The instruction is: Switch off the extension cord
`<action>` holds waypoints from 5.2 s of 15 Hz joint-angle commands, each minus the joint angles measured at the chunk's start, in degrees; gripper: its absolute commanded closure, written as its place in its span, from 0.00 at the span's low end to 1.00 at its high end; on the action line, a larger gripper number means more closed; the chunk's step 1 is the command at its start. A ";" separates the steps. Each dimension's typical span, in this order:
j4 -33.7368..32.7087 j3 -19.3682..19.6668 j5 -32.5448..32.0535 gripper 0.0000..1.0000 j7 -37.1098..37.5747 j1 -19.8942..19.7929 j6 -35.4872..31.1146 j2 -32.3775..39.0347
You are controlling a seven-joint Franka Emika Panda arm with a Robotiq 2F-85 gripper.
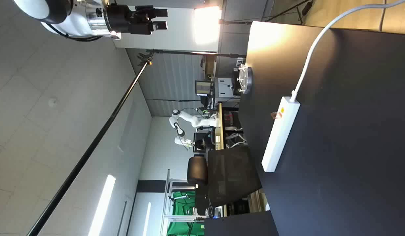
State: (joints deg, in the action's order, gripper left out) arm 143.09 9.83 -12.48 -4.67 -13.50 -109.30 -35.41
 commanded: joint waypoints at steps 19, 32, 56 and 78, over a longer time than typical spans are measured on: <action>-2.88 -5.32 -0.77 0.00 -0.61 7.50 -15.82 16.62; -3.73 -8.91 -2.51 0.99 2.77 10.00 -30.65 31.47; -6.03 -9.15 -2.96 1.00 4.08 10.33 -30.13 35.07; -16.05 -6.58 -2.37 1.00 11.15 15.77 -38.71 59.00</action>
State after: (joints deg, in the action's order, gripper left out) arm 129.42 1.70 -14.42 3.00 0.41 -146.88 20.52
